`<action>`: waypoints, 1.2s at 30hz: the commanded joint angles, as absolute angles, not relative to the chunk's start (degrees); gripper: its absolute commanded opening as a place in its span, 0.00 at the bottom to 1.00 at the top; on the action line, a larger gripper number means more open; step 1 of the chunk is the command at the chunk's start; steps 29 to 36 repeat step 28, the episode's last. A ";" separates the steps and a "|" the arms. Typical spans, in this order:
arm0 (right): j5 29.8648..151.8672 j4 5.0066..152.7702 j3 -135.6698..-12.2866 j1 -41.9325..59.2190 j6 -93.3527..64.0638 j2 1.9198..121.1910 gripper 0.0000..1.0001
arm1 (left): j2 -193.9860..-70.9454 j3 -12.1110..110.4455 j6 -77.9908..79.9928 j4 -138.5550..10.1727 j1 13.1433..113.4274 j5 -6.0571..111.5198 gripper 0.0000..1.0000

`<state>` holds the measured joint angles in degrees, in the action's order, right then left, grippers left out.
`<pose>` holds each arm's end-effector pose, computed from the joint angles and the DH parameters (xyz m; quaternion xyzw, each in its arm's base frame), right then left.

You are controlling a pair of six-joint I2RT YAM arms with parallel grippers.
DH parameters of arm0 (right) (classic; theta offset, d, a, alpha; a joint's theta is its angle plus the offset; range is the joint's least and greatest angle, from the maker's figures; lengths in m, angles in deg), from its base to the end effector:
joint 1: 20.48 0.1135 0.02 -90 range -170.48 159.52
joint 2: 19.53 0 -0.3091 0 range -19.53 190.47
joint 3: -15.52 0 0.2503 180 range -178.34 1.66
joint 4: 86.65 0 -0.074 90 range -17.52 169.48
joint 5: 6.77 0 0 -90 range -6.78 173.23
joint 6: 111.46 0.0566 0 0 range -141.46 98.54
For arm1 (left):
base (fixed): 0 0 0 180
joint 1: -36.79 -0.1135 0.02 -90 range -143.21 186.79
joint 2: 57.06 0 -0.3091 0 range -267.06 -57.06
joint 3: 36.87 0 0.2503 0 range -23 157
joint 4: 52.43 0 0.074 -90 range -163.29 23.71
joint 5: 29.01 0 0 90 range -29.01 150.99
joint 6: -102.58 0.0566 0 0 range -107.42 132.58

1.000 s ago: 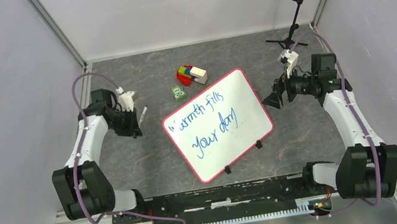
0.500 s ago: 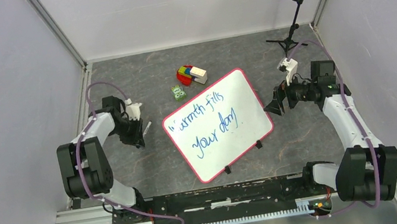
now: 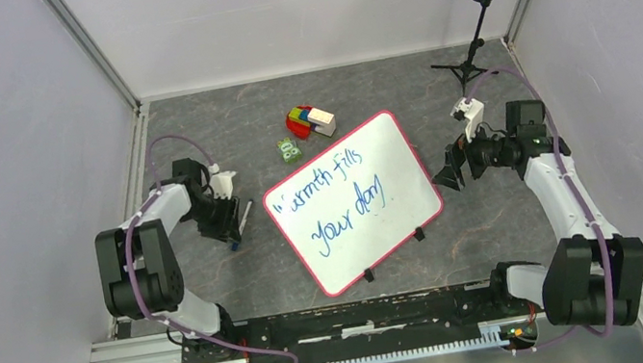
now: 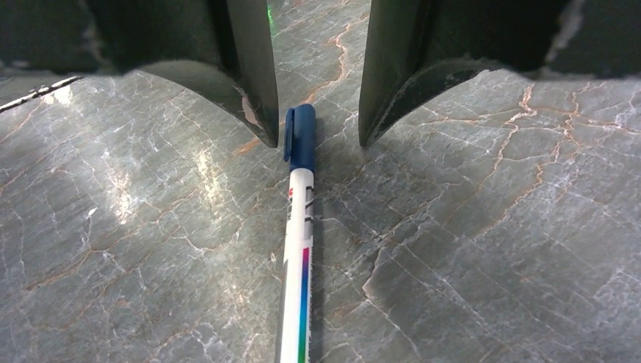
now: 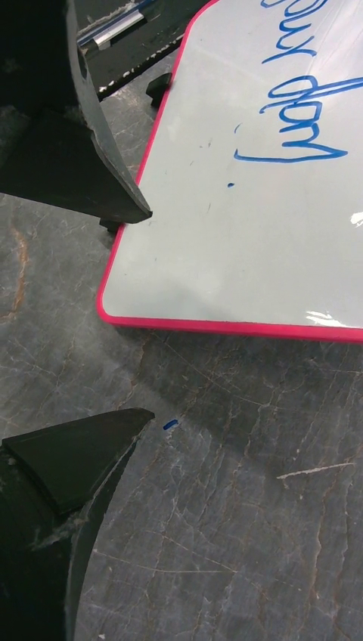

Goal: Write a sentence on the whiteboard
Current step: Put down the whiteboard marker at the center of the board, then reset both arms

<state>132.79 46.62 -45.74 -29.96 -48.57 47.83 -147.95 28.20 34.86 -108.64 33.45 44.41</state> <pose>0.2209 0.0068 0.2840 -0.2639 0.8299 0.2864 0.3994 0.2684 -0.0005 0.1865 0.1723 0.9721 -0.1250 0.0989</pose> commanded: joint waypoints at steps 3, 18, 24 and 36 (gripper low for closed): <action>132.64 42.16 -50.70 -31.20 -52.59 48.96 0.98 | -142.16 34.79 36.69 -114.77 33.64 40.64 0.63; 129.19 37.74 -66.54 -40.94 -58.94 58.21 0.98 | -144.59 60.85 29.66 -118.82 22.39 29.95 1.00; 126.62 40.62 -65.01 -43.32 -59.39 60.86 0.98 | -144.23 54.91 26.75 -112.49 19.00 31.62 1.00; 125.63 42.33 -63.17 -43.42 -59.35 61.51 0.98 | -144.19 51.63 26.56 -110.38 18.84 33.45 1.00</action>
